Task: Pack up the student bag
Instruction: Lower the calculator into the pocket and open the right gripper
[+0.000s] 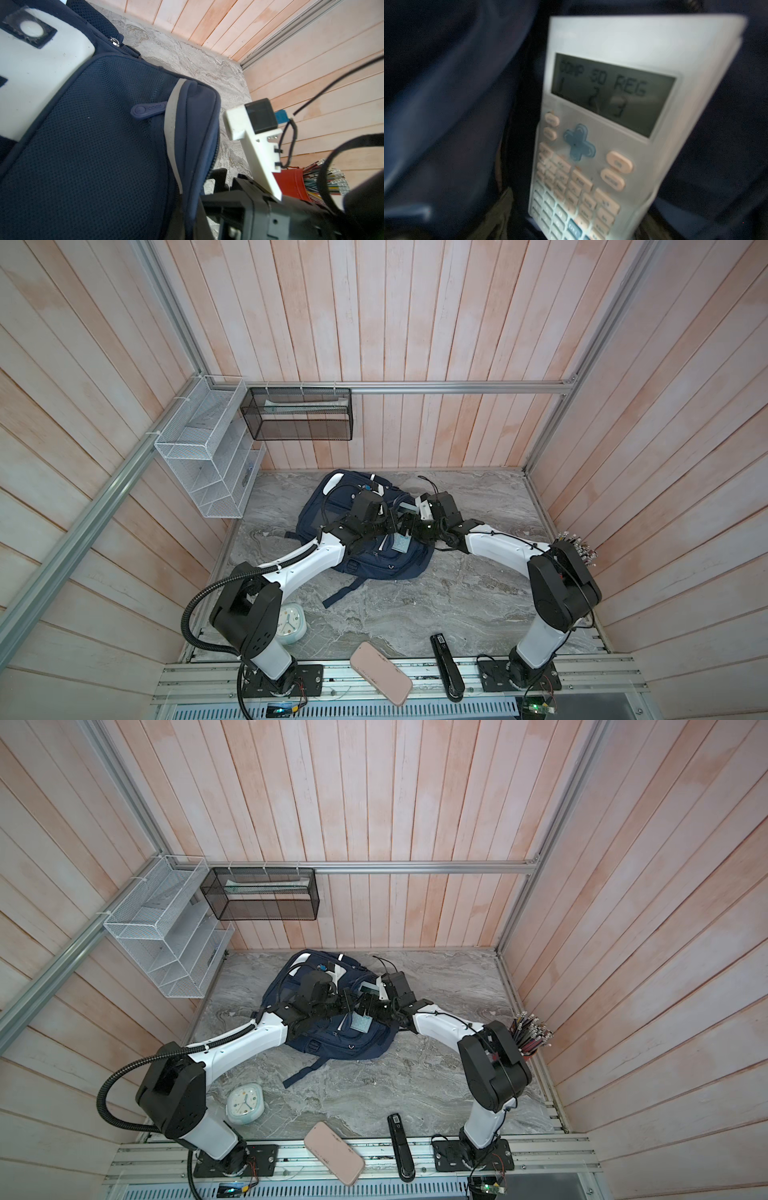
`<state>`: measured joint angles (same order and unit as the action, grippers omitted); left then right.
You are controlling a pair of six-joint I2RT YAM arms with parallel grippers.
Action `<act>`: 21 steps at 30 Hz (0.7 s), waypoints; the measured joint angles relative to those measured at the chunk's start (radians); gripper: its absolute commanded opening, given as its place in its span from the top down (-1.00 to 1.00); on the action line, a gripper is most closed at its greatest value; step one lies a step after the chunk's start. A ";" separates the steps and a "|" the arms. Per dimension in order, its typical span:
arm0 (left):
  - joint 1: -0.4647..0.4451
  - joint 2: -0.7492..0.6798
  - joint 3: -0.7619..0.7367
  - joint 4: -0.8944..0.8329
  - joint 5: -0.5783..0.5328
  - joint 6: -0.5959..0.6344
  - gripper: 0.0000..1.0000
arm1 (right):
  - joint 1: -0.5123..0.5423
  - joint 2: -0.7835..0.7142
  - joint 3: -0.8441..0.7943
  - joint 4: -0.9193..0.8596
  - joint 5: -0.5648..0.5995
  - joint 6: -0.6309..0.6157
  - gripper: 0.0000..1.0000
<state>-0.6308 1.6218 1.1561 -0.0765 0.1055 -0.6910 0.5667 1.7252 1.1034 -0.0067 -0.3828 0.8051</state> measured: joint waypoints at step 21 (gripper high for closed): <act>-0.015 -0.027 -0.085 0.092 -0.024 -0.077 0.96 | 0.016 0.148 0.003 0.354 -0.006 0.104 -0.13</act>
<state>-0.6456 1.5944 1.0710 0.0158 0.0814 -0.7681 0.5823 1.8736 1.1061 0.3473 -0.3885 0.9089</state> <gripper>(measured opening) 0.064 0.490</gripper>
